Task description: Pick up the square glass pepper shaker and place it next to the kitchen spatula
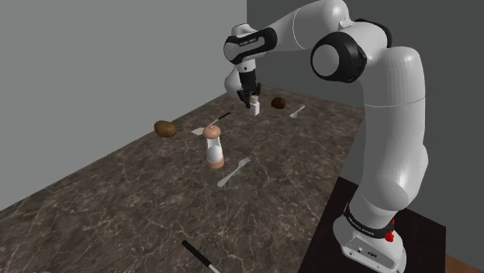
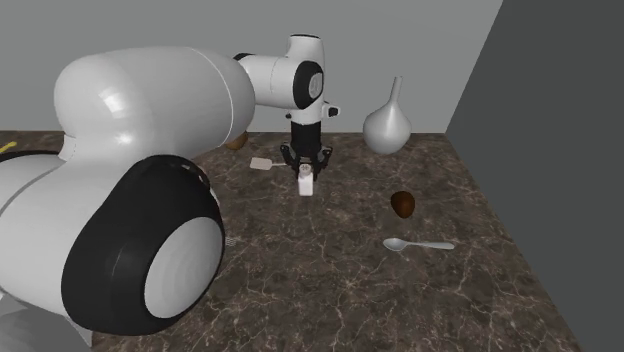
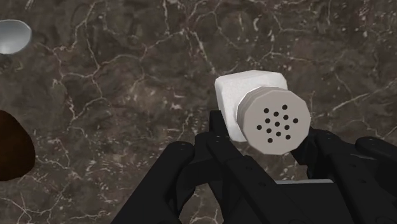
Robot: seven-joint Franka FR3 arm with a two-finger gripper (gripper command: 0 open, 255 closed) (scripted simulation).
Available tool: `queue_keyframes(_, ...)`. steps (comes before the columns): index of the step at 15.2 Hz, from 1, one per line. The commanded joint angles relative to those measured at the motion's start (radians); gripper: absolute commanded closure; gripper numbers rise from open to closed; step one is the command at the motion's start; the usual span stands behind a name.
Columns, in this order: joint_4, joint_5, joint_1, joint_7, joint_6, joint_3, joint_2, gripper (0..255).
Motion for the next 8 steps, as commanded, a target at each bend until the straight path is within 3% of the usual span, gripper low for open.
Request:
queue_keyframes(1, 0.023, 0.000, -0.001, -0.002, -0.025, -0.001, -0.001, 255)
queue_keyframes(8, 0.110, -0.001, -0.003, -0.005, -0.116, -0.002, -0.006, 255)
